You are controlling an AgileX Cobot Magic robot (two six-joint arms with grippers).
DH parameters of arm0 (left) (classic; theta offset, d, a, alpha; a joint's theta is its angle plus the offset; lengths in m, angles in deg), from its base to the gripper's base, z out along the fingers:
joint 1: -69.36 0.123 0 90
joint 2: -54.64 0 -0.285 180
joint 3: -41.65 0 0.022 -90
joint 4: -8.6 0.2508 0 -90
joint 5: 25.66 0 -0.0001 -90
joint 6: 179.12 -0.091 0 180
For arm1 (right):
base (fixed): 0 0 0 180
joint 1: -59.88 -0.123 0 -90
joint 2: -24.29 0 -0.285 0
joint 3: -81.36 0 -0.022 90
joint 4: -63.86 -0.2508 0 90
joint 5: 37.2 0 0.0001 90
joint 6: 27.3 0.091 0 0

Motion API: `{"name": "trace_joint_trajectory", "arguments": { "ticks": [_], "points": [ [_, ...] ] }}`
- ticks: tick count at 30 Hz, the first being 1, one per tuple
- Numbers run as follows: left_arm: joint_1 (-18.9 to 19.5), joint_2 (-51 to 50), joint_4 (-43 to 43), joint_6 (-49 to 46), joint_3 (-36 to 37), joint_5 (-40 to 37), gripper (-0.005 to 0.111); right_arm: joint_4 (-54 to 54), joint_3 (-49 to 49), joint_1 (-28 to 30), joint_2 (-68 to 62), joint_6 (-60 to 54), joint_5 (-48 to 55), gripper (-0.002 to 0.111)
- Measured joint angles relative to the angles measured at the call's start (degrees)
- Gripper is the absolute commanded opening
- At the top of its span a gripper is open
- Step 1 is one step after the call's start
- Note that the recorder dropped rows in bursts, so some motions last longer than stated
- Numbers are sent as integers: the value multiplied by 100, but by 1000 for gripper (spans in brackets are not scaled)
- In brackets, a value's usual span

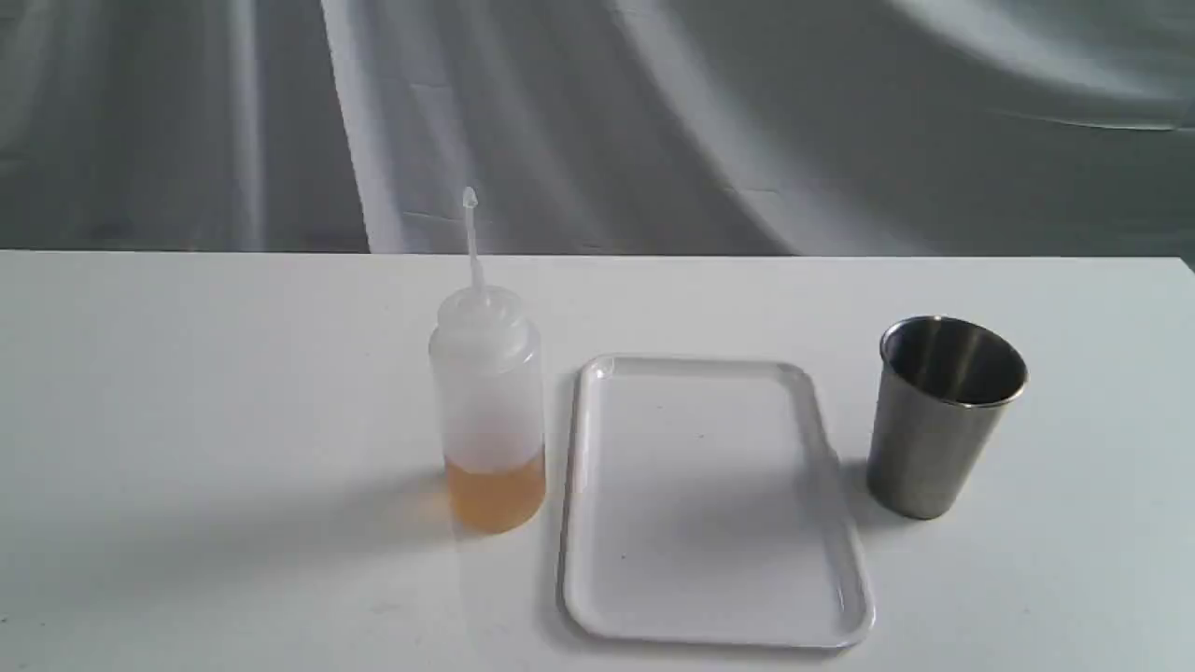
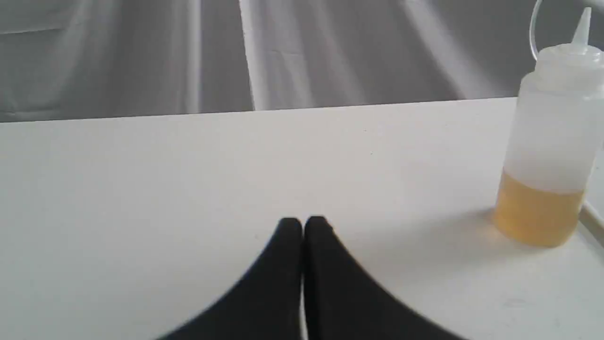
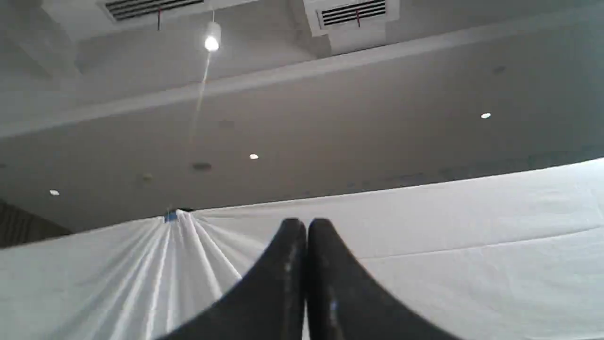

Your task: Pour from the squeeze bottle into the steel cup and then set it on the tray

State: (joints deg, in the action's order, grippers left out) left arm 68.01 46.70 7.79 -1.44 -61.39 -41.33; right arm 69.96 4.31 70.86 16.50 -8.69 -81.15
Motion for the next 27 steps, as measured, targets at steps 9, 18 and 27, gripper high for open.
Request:
{"name": "trace_joint_trajectory", "arguments": {
  "ticks": [9,18,27],
  "points": [
    [0,0,0,8,0,0,0,560,560,0,2,1123,0,0],
    [0,0,0,8,0,0,0,1273,2122,0,-1200,1442,555,0],
    [0,0,0,8,0,0,0,1414,3378,0,-3200,1865,648,0]
  ]
}}
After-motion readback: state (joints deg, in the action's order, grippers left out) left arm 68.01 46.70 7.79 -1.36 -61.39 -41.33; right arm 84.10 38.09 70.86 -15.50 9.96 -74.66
